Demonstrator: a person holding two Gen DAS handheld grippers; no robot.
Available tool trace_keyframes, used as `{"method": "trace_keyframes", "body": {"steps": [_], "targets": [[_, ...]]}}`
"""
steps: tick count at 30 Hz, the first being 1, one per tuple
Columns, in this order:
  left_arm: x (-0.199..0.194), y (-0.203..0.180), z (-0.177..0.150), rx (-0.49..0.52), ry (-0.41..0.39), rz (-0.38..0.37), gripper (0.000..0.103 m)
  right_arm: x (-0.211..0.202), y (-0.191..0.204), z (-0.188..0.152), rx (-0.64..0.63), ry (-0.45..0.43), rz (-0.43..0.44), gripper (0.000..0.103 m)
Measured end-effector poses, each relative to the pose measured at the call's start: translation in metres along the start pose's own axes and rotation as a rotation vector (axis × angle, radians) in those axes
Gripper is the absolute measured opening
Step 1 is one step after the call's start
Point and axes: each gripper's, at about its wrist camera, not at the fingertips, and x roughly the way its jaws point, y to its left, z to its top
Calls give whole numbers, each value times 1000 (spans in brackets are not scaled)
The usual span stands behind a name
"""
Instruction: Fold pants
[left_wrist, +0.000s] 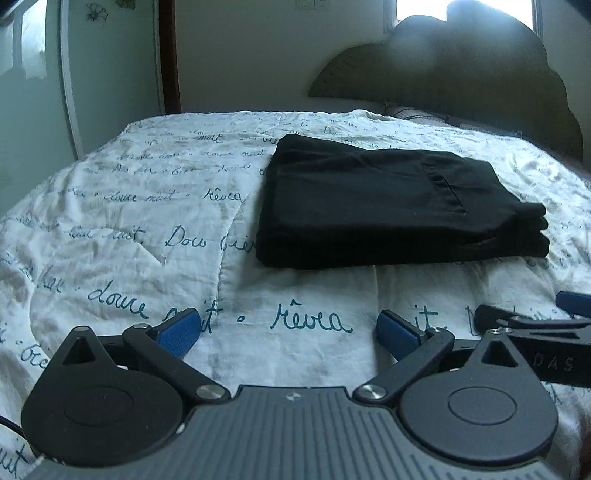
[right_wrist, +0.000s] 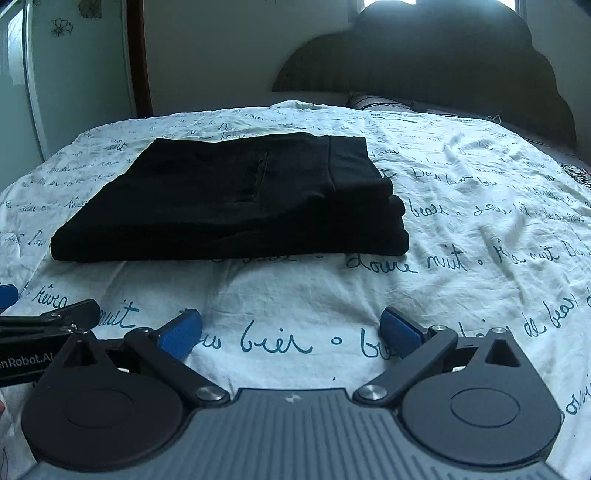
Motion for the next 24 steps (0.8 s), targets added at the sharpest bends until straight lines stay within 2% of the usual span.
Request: {"method": "trace_keyframes", "body": {"steps": [24], "targets": [[-1,3,-2,-20,-7,-9,103,-3,6,-3,-28,-23,-8,103]]}}
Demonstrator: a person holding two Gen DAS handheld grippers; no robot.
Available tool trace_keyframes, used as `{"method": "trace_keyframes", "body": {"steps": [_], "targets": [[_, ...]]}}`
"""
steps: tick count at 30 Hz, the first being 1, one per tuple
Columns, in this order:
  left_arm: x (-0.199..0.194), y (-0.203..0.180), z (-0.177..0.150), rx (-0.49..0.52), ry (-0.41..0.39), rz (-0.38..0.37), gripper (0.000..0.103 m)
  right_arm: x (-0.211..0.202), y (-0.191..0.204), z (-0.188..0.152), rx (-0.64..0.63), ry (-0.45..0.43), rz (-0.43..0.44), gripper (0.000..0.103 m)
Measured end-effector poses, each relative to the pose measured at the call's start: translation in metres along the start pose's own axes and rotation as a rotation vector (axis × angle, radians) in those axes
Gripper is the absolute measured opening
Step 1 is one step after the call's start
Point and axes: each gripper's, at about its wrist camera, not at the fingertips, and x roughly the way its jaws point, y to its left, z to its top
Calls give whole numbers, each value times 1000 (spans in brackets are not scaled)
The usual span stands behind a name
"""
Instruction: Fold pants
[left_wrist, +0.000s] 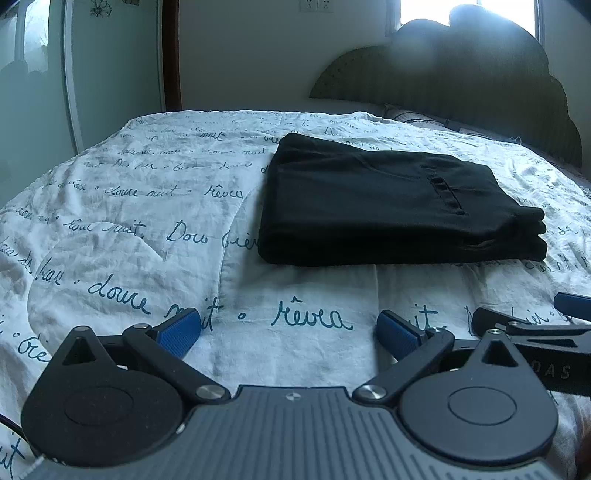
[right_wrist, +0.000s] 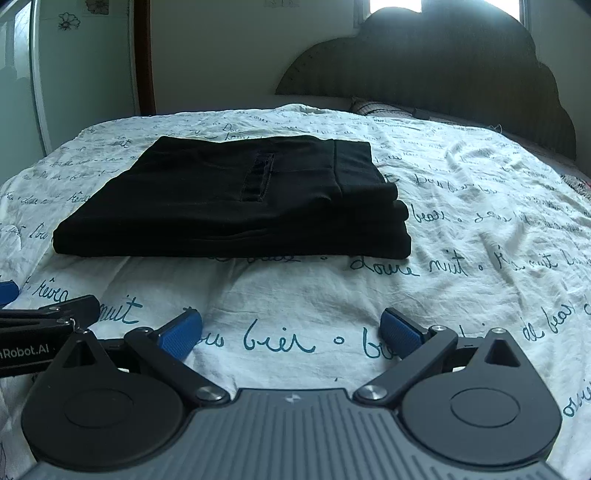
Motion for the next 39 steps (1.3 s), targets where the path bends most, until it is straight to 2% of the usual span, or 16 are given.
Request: {"method": "trace_keyframes", "body": {"steps": [5,7,9,12,15,19,22,24,25,27,30,31,34,37,38,39], "targets": [[-10,6,0,-36,-44,-20,102,-13,-5,-1,22,-32,49,103],[-20,11,1,-63,-89,-32,102,-33,-6,-3,22,-125,44,103],[-28,16,5,-93,-113,-48,102,-60,0,-6,-80,-283,-1,103],[-33,22,18,-101,-122,-85,102,-54,7,2,-204,-193,-37,103],[-23,28,43,-76,-87,-78,102,-58,-15,17,-88,-246,41,103],[3,33,69,-73,-51,-72,102,-30,-44,57,28,-194,110,103],[28,24,75,-22,-6,-22,103,-5,-47,71,11,-164,50,103],[46,15,70,44,65,7,103,46,-44,75,-76,2,-59,103],[47,12,68,61,66,2,100,61,-46,71,-90,42,-100,103],[34,12,64,62,-4,19,100,57,-66,69,44,32,-43,103],[24,7,72,72,-64,43,101,39,-70,71,86,-31,-41,103],[26,5,77,70,-57,36,101,26,-63,79,29,-94,-26,103],[37,-5,85,68,-9,12,101,24,-50,96,-44,-134,115,103],[53,-16,75,107,33,28,102,36,-37,100,-105,-117,173,103],[53,-15,70,105,19,32,102,46,-32,100,-136,-74,163,103],[48,-13,65,91,0,28,102,74,-24,92,-188,26,40,103]]}}
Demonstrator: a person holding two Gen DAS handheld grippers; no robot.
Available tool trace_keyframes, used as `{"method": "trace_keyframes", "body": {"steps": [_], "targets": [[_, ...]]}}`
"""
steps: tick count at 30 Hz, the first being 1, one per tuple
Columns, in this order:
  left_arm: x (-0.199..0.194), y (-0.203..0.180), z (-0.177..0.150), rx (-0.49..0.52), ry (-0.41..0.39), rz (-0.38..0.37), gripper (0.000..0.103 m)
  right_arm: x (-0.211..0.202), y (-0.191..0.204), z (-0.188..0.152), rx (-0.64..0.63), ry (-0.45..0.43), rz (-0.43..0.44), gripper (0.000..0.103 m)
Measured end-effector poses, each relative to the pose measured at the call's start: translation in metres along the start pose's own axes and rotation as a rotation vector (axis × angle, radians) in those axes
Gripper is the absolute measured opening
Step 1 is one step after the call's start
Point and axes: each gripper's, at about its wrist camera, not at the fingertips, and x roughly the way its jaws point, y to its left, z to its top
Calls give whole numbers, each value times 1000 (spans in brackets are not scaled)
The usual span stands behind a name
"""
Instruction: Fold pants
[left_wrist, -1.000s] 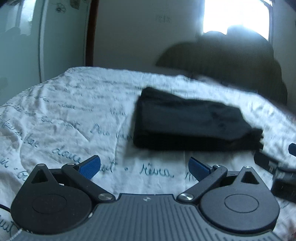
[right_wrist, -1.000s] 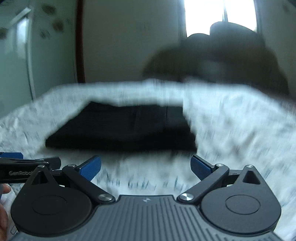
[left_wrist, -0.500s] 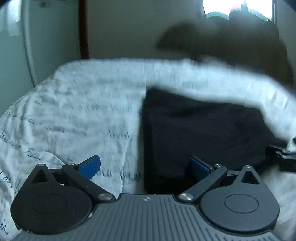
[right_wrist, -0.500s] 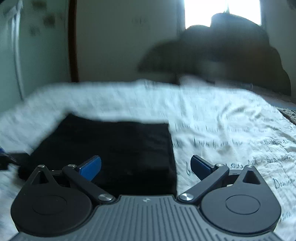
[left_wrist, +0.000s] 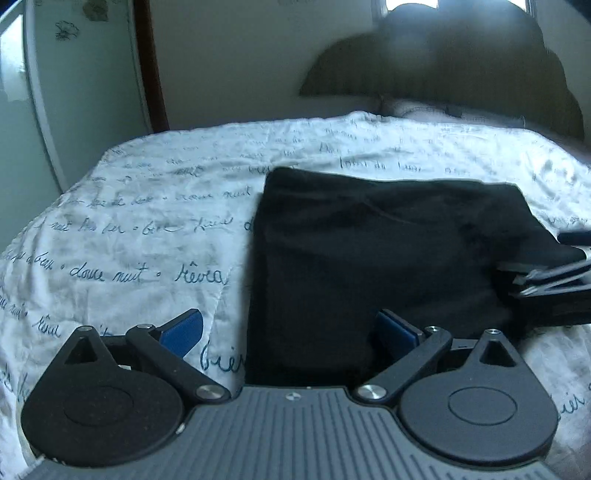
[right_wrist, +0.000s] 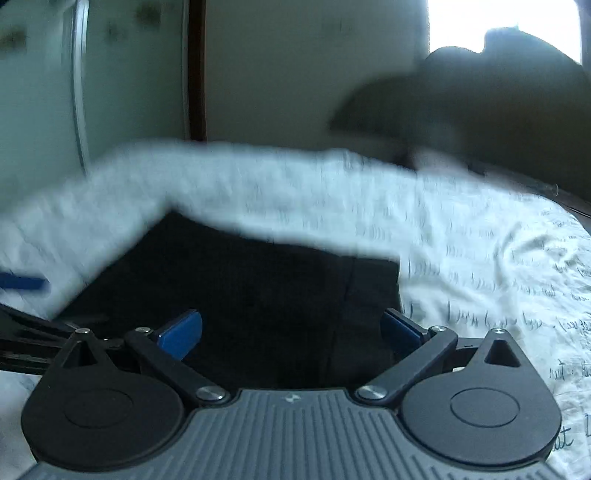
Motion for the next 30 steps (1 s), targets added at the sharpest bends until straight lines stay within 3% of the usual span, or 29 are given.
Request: {"method": "trace_keyframes", "body": {"steps": [4,6,9,10,12,14,15,17,20,22,24,27,28,30], "targets": [[-16,10,-5,-45,-36,-25,102,-9,-27,-8,201,-18,-55,103],[-16,11,-3,-50,-30,-14,102,-26,-18,-10,160,-93,3,103],[-16,10,-3,-49,-23,-13,102,-34,-5,-12,96,-129,72,103],[-16,10,-3,-41,-25,-8,102,-31,10,-13,22,-121,89,103],[-17,9,-4,-33,-26,0,102,-14,17,-18,-13,-41,23,103],[-18,9,-4,-23,-32,-3,102,-12,11,-21,23,-44,27,103],[-19,8,-5,-20,-34,-4,102,-21,1,-22,102,-38,5,103],[-22,6,-6,-30,-37,-9,102,-29,0,-22,110,-46,-13,103],[-23,1,-7,-51,-27,-40,102,-51,2,-30,103,-114,42,103],[-22,-6,-8,-37,-16,-45,102,-38,11,-36,45,-67,-13,103],[-22,-11,-10,-6,-25,-33,102,-28,4,-42,88,-28,-19,103],[-21,-15,-11,29,-43,-17,103,-39,-4,-44,153,-52,-10,103],[-20,-14,-11,25,-38,-18,103,-57,-3,-46,145,-102,-19,103],[-21,-12,-11,5,-36,-23,102,-62,0,-47,129,-124,-18,103]]}}
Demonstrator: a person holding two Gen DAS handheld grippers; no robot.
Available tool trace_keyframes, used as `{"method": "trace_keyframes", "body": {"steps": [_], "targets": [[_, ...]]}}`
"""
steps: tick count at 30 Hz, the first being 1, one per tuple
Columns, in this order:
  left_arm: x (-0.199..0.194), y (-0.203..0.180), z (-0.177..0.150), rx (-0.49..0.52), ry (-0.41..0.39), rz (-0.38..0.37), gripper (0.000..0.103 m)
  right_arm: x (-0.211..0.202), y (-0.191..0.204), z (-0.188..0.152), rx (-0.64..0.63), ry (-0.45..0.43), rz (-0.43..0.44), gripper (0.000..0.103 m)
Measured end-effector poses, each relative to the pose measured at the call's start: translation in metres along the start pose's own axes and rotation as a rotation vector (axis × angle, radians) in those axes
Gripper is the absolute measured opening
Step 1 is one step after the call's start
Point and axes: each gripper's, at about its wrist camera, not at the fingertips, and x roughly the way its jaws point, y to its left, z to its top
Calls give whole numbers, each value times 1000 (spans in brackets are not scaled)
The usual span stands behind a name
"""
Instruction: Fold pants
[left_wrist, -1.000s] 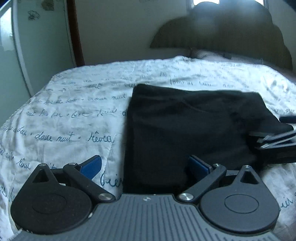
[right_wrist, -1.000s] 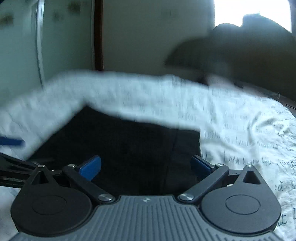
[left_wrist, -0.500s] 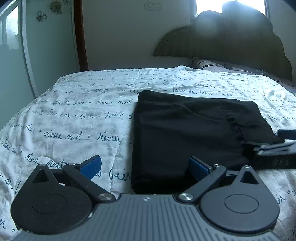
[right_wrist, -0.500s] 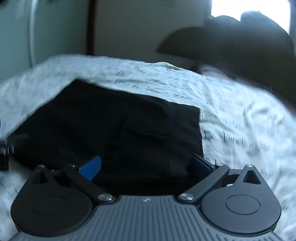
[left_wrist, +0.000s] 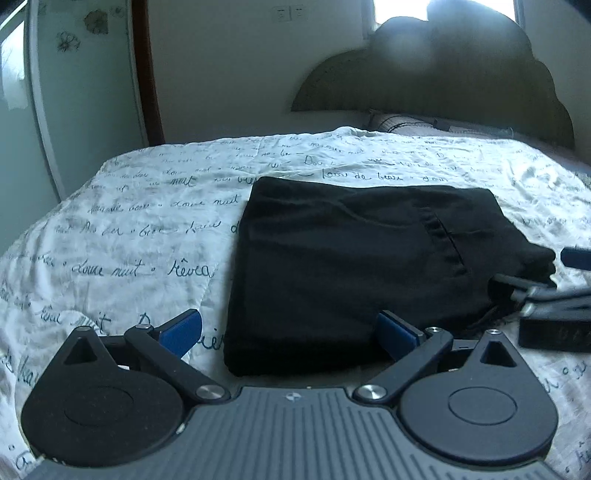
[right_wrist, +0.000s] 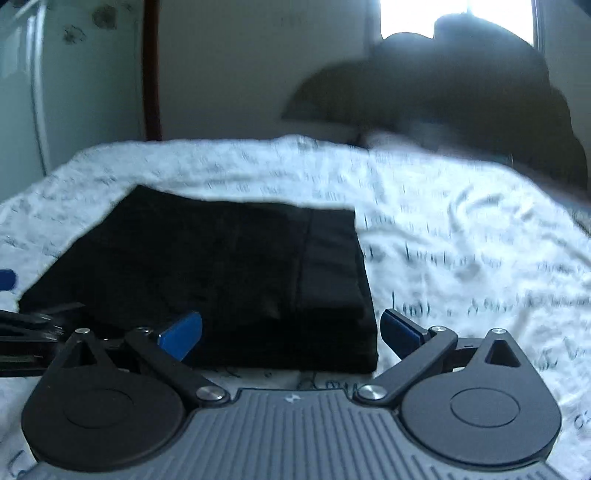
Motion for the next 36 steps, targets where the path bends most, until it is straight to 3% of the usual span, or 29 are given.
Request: {"method": "trace_keyframes", "body": {"steps": [2,5,8,10,11,14,17,24,31,36], "targets": [[-1,1,0,-6,5,-9,102,17,9,-3,-88,63,-83,103],[-7,2,-4,-1,4,-13,102,25,0,-4,2,95,-67,103],[-13,1,-11,0,5,-17,102,8,4,-1,-3,33,-117,103],[-16,2,-15,-13,5,-11,102,0,7,-2,-17,2,-113,103],[-17,2,-17,-21,8,-13,102,-5,13,-4,-62,-8,-70,103],[-19,5,-21,-36,27,-24,102,25,17,-13,-123,120,-136,103],[-25,8,-25,-40,19,-28,102,18,0,-13,-1,117,-118,103],[-36,8,-33,-49,13,-32,102,-27,5,-18,54,61,-9,103],[-37,12,-42,-39,20,-4,102,-34,33,-31,10,85,31,103],[-34,25,-52,-100,22,-3,103,-25,37,-42,-9,94,-4,103]]}}
